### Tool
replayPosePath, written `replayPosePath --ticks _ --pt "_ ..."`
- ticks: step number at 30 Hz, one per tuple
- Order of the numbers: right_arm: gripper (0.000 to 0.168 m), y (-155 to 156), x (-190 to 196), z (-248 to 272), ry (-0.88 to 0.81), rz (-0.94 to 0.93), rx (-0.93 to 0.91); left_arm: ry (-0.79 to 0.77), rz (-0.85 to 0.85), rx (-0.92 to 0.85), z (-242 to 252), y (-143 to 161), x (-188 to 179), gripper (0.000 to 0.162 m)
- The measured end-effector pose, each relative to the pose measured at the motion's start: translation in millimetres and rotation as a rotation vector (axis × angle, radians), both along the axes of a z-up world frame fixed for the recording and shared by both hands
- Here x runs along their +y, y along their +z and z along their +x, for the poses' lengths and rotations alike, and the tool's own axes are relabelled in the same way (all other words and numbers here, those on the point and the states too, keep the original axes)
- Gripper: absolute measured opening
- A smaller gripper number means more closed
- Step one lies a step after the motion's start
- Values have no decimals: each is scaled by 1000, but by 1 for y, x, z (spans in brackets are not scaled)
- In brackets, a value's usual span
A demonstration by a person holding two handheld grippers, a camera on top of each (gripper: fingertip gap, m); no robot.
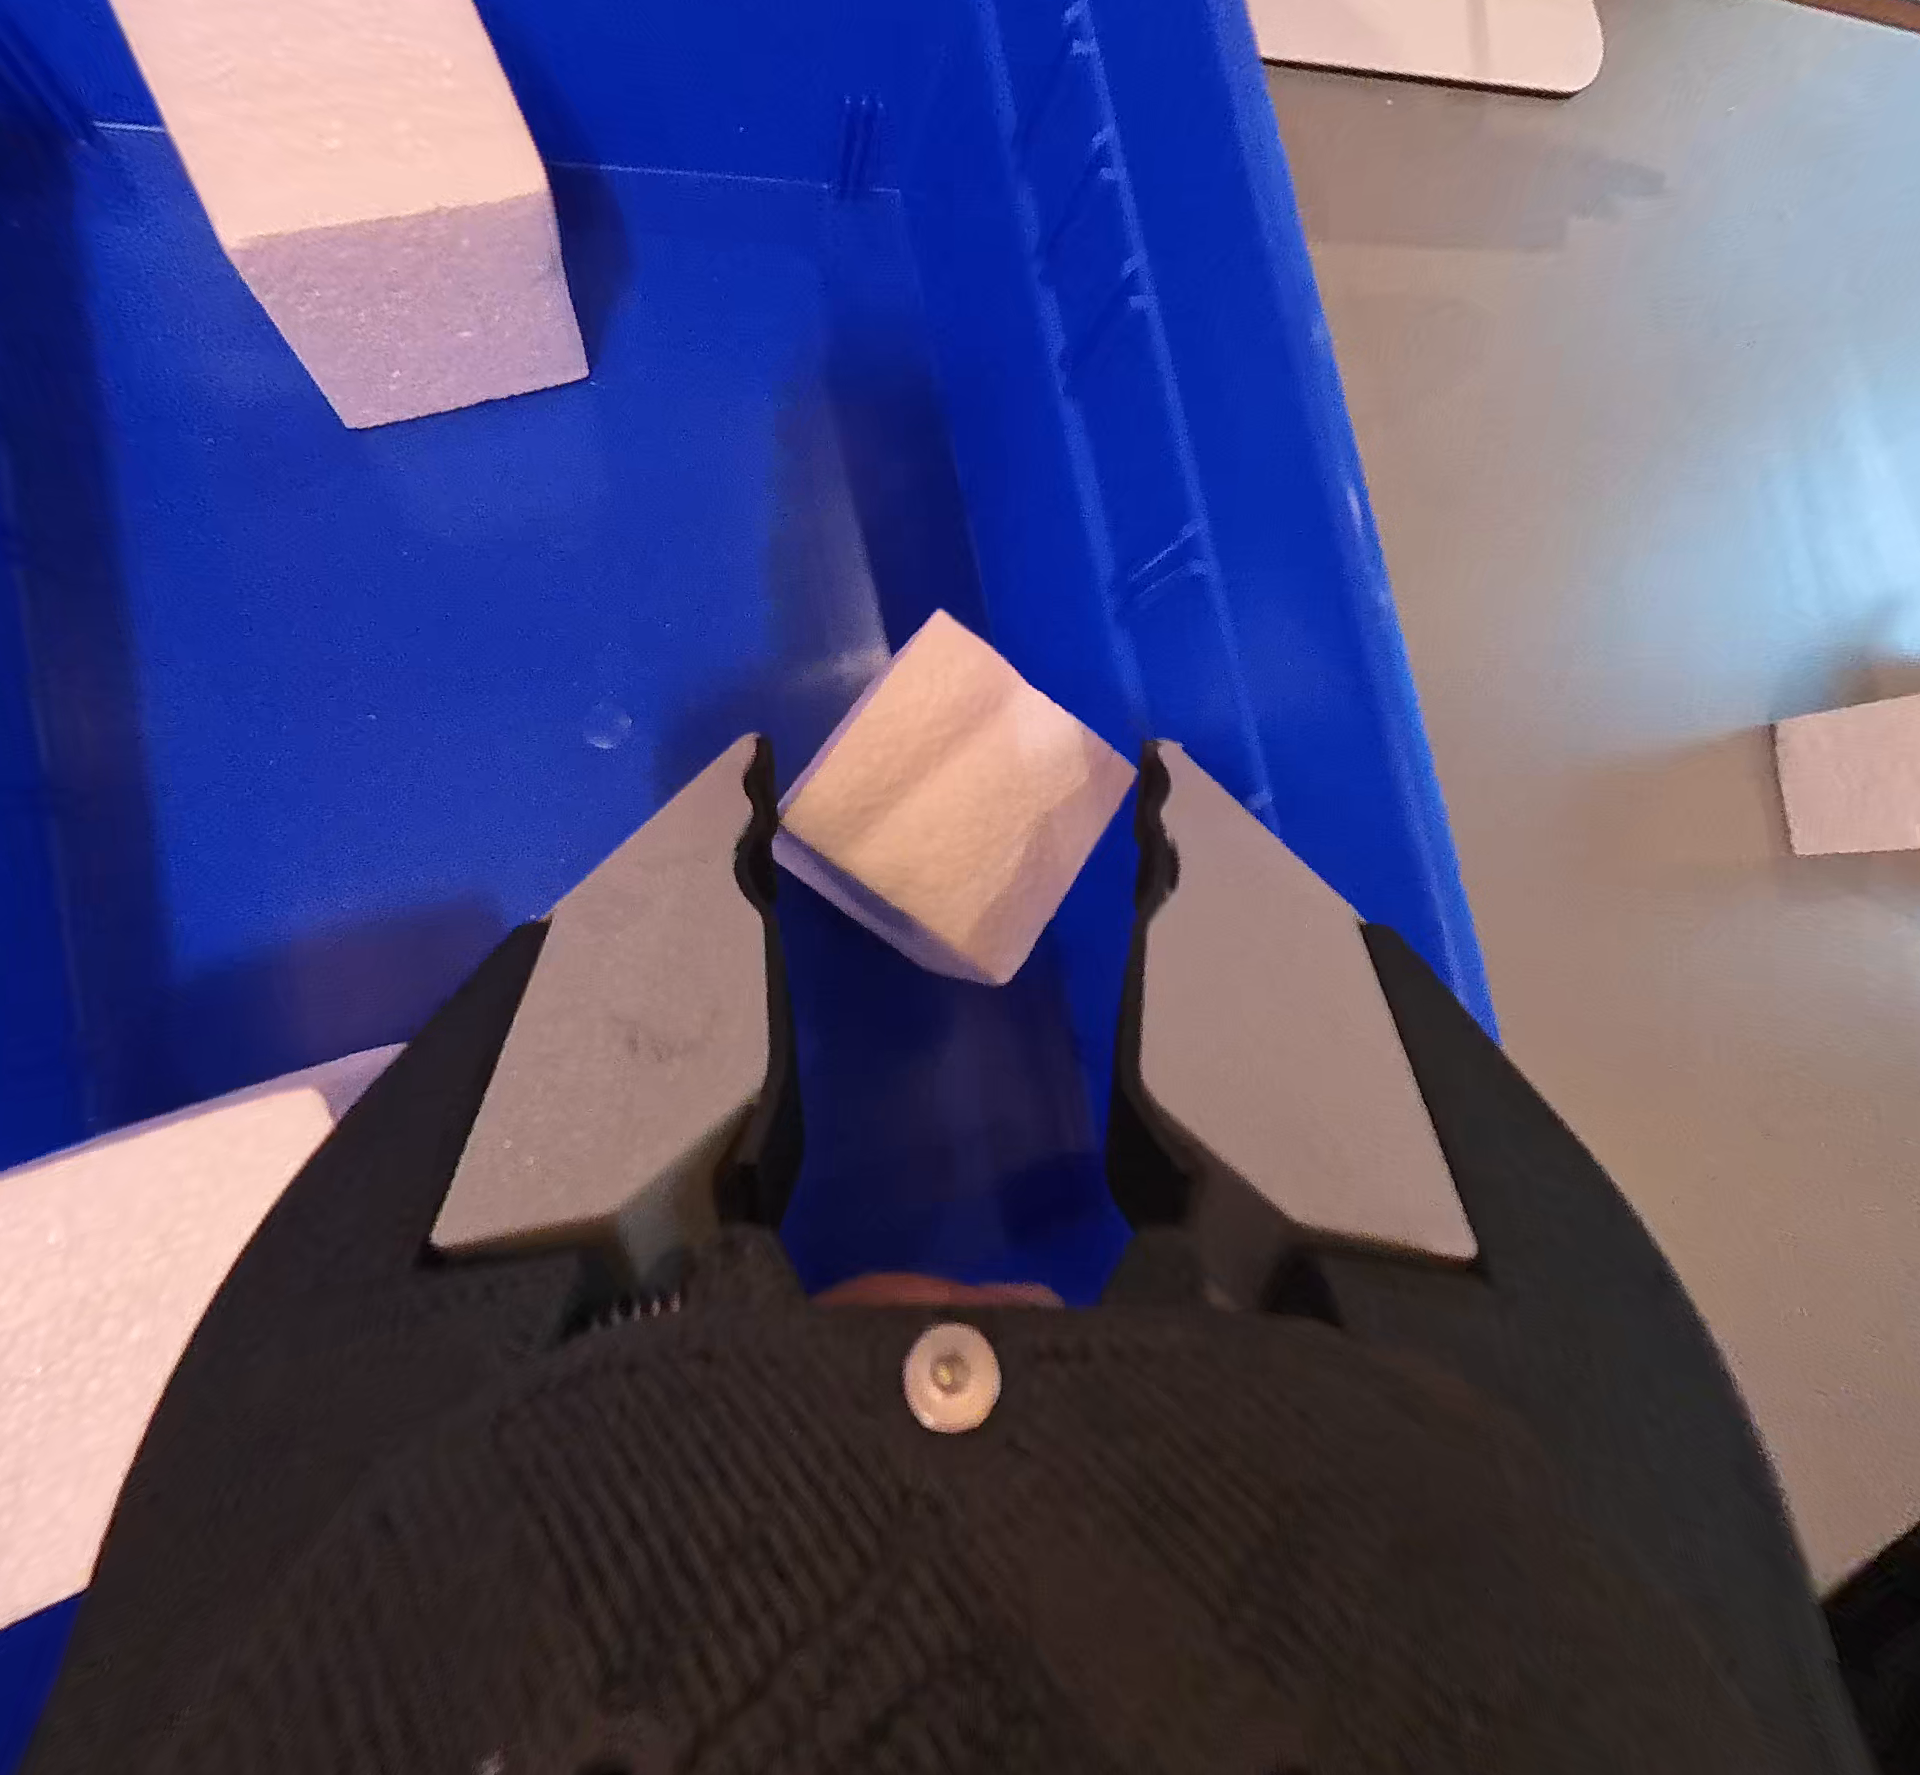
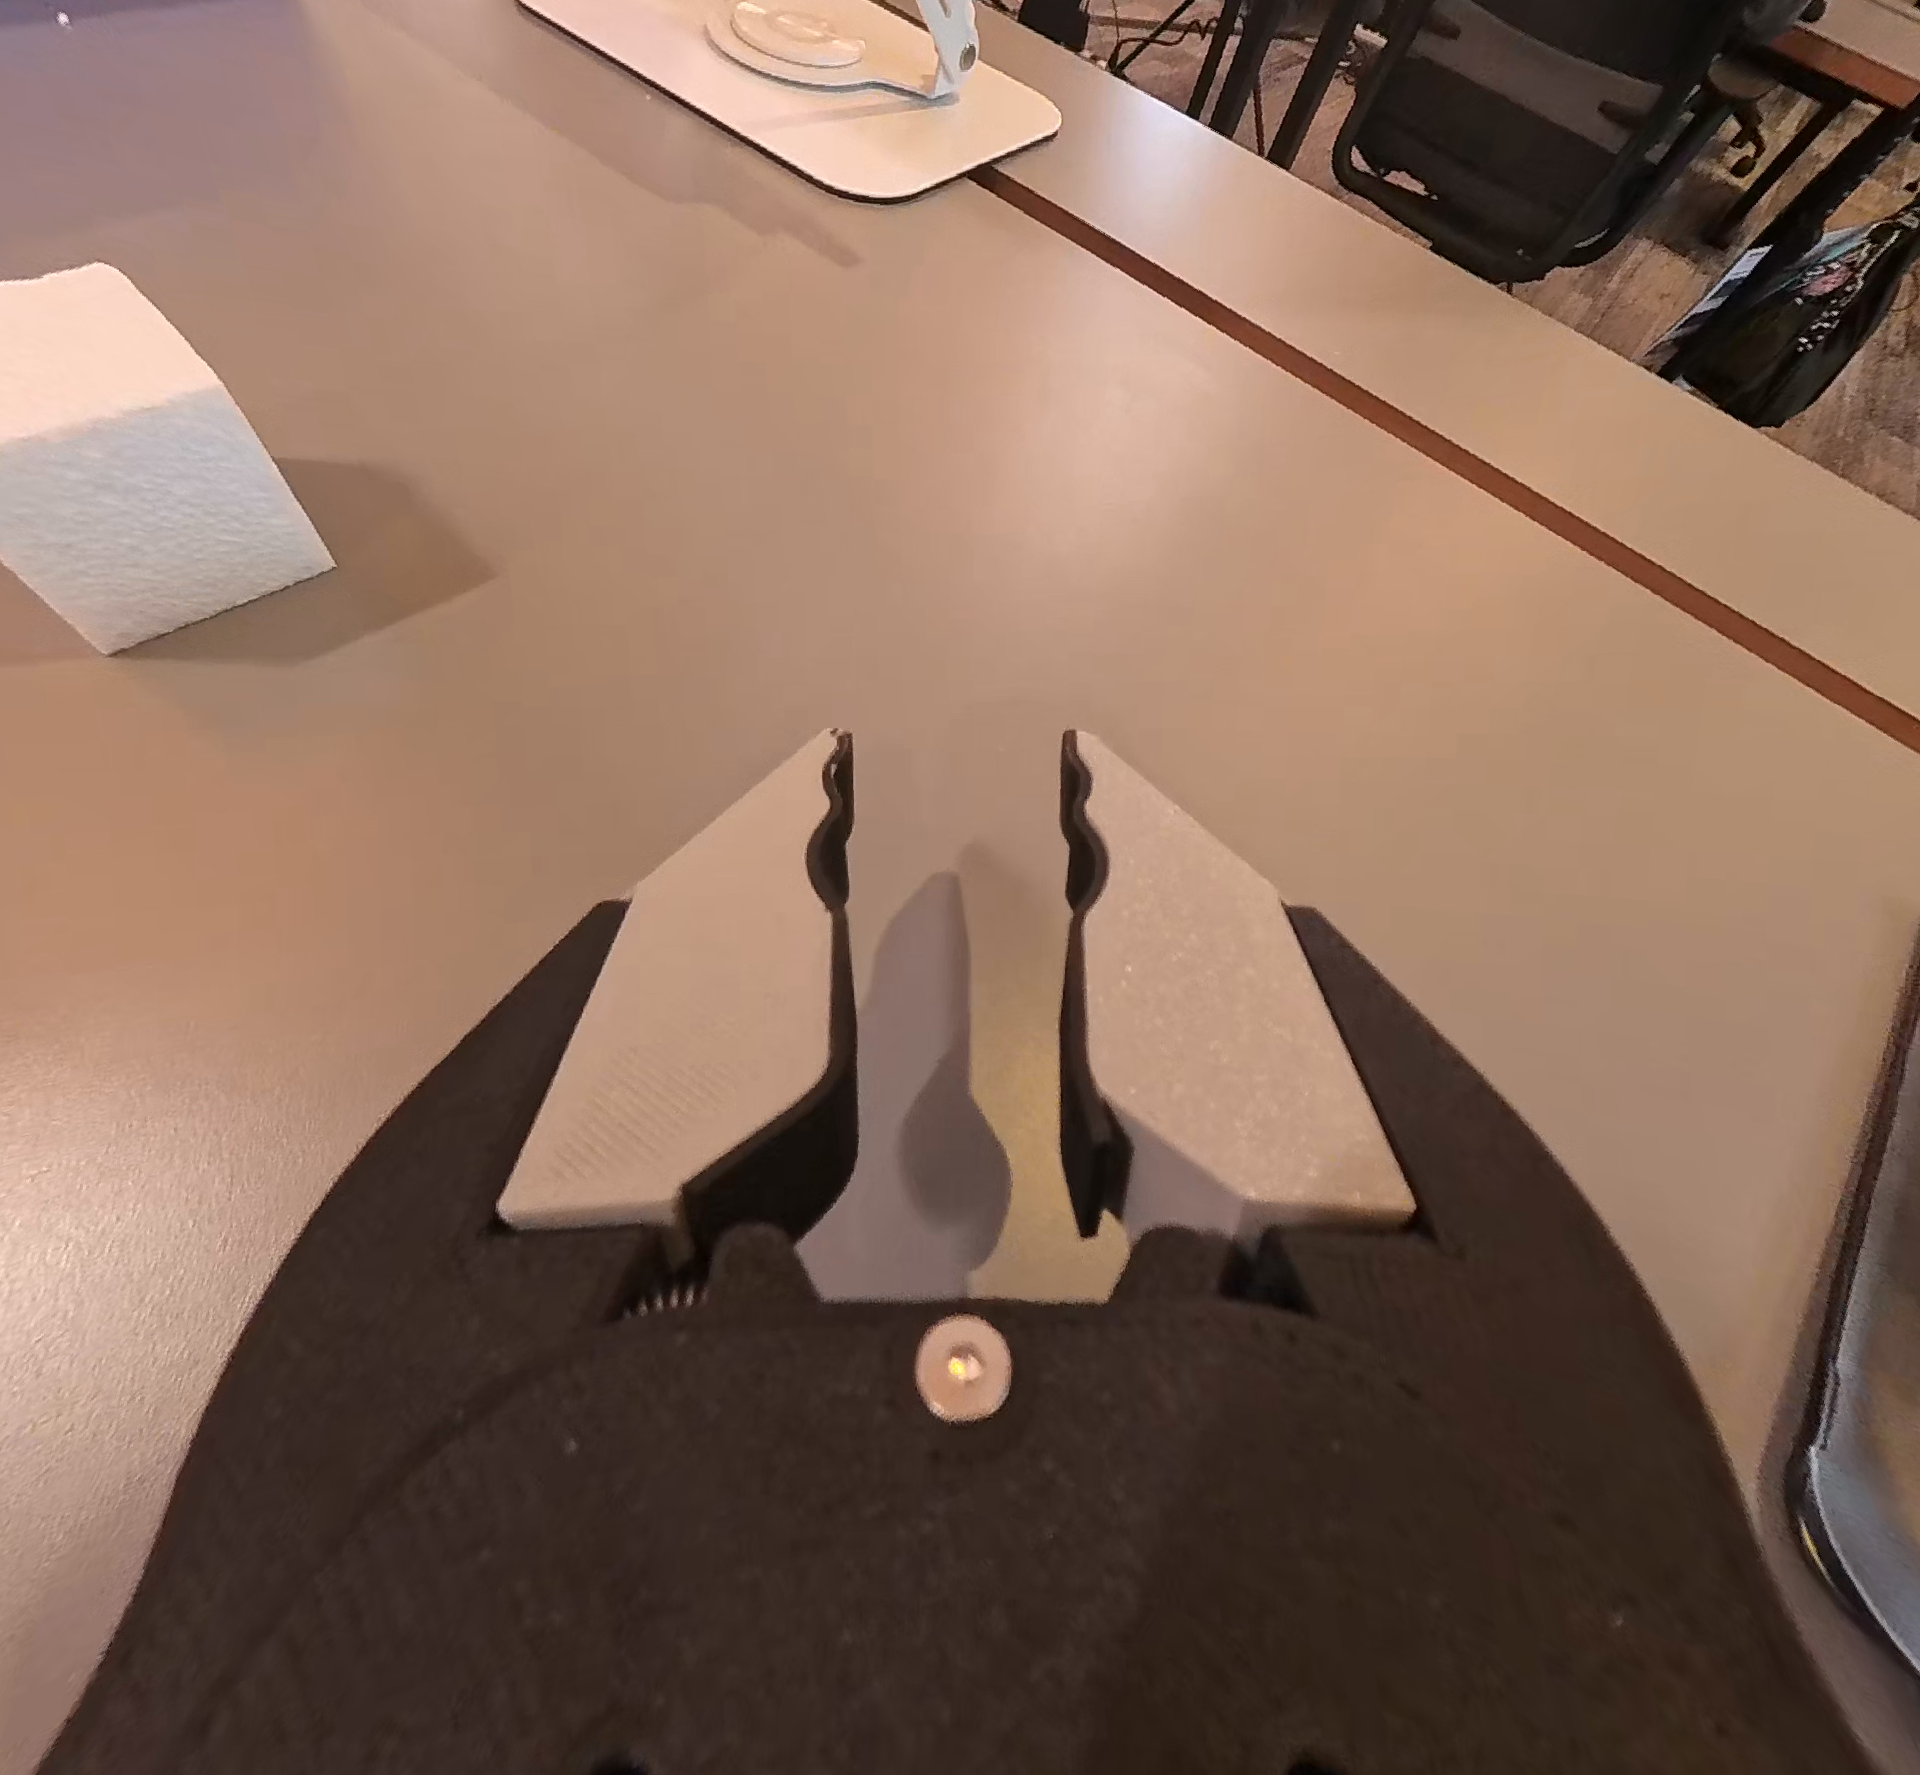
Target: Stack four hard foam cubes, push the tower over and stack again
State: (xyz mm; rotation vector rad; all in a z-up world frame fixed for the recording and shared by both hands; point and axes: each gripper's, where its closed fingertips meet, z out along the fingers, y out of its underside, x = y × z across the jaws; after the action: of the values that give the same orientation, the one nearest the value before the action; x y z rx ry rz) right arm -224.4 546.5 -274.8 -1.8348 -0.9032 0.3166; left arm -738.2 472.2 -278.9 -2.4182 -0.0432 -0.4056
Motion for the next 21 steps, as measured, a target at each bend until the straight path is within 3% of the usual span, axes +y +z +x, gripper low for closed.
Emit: replayPosePath --ticks 3,4,11,21 --pt "37 0 0 1 -4 3 -3 0 -29 -12 -3 -2 -1 75" --pt "37 1 1 1 -5 6 -1 -8 -35 -5 -3 -3 -1 67" --pt "37 1 1 2 -5 3 4 -16 -15 111 -11 5 -1 64" --pt "37 0 0 0 -1 4 -2 45 219 71 -18 77 -7 64"
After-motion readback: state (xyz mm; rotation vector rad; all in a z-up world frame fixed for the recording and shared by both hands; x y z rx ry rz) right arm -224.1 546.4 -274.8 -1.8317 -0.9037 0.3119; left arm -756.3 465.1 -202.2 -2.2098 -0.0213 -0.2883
